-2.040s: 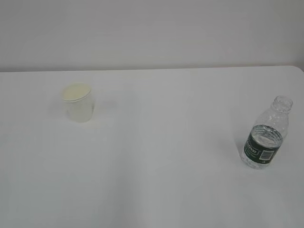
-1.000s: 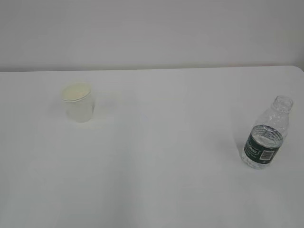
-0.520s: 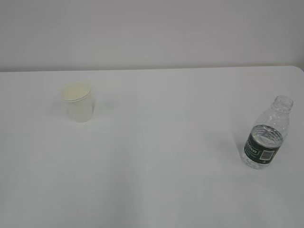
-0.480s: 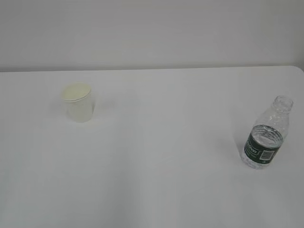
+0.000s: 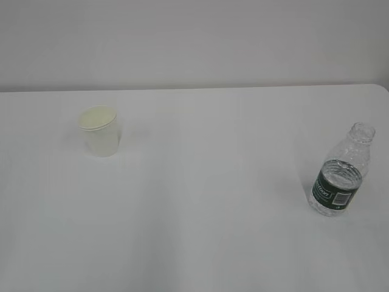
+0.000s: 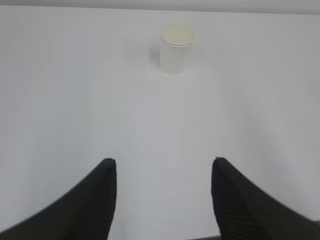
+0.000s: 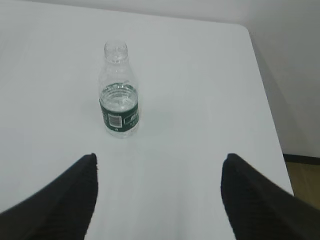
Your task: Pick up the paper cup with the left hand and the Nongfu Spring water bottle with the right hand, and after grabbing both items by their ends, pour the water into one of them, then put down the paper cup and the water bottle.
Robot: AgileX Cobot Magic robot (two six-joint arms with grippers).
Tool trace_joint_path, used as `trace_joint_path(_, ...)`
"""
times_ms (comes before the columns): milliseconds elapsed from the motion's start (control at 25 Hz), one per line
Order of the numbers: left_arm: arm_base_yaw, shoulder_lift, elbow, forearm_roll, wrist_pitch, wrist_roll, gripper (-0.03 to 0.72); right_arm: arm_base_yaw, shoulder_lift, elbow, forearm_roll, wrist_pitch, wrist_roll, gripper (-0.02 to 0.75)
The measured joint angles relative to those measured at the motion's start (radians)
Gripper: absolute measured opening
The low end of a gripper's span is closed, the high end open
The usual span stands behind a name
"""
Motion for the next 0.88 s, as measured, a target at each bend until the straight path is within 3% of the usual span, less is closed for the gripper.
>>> trace_joint_path(880,0.0,0.381,0.0,-0.002,-0.528,0.058,0.429,0.0,0.336,-0.002,0.0,-0.411,0.0,0.573)
